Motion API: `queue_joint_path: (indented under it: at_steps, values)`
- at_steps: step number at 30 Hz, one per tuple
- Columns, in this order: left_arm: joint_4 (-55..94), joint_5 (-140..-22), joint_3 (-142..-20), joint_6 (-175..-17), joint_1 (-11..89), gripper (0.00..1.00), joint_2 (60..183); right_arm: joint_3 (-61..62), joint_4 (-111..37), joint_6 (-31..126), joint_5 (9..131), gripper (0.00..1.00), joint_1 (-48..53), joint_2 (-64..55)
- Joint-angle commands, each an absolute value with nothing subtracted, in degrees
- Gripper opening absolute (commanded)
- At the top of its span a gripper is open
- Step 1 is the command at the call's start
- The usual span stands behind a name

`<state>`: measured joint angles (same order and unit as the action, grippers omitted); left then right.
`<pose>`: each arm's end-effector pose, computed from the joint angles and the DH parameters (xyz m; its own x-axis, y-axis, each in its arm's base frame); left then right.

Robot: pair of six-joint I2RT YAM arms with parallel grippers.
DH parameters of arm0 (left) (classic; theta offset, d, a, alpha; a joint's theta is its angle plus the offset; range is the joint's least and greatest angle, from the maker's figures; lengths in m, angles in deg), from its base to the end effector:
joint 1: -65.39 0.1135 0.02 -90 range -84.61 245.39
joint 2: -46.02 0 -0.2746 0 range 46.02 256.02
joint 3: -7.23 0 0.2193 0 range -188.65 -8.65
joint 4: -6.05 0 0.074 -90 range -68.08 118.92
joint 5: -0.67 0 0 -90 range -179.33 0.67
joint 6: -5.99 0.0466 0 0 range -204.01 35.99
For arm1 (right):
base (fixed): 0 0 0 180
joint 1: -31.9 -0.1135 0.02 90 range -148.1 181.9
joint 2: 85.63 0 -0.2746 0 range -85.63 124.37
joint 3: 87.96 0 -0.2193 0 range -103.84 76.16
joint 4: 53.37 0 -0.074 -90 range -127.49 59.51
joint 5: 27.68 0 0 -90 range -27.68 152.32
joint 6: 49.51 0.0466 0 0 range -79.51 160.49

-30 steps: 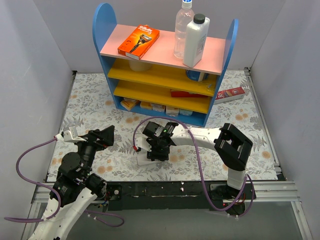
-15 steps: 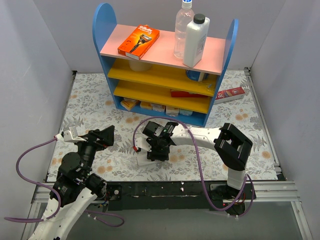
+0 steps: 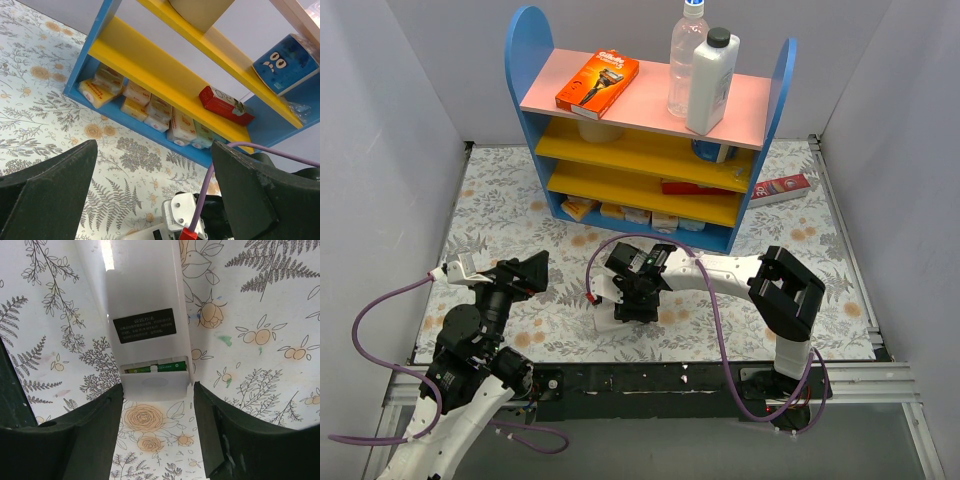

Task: Load the batteries into the remote control

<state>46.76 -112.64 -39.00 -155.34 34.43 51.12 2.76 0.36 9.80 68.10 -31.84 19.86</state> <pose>0.0339 0.0012 0.2830 -0.1241 -0.9401 -0.3174 0.0486 0.3137 -0.9483 0.1485 0.3117 0.2038 0.1058 -0.9333 -0.3432 -0.9925 -0.0780 -0.0937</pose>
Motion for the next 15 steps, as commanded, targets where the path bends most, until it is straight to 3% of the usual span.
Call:
queue_joint_path:
  at_steps: [1,15]
  values:
    - [46.3,-112.1,-38.4,-154.5,34.8,0.98,52.1,0.3,1.2,9.0,69.2,0.66,-31.6,19.1]
    - [46.5,-110.5,-38.1,-155.4,35.0,0.98,53.0,8.1,-9.1,16.8,67.6,0.74,-31.5,7.9]
